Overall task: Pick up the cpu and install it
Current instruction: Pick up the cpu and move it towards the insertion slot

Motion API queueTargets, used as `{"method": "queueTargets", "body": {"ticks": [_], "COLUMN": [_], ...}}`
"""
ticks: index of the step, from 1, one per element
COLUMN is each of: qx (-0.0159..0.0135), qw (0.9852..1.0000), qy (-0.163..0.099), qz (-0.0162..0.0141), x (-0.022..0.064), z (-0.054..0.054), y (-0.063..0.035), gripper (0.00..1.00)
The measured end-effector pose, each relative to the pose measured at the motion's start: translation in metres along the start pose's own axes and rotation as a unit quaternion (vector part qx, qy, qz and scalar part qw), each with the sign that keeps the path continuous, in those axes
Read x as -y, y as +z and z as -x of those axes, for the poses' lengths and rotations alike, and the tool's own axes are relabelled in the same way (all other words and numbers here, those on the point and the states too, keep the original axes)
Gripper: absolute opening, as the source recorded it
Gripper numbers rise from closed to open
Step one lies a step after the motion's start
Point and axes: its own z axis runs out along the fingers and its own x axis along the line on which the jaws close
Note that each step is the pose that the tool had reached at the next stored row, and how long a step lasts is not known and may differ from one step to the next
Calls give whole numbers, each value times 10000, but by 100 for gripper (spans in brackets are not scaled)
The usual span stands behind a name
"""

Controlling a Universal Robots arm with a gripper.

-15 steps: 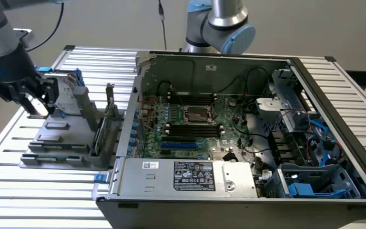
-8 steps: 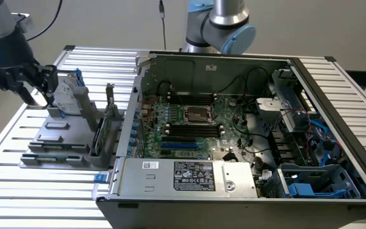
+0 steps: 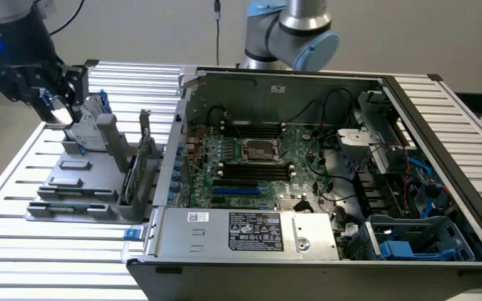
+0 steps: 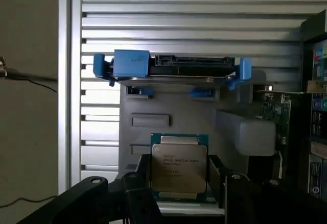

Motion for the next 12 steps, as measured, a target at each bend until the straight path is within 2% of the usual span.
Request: {"method": "queueTargets", "body": {"ticks": [7,12], "qx": [-12,-28], "qw": [10000,10000], "qy": [1,1], "qz": [0,0], "x": [-23,-32], "z": [315,537], "y": [-303,-429], "gripper": [54,54]}}
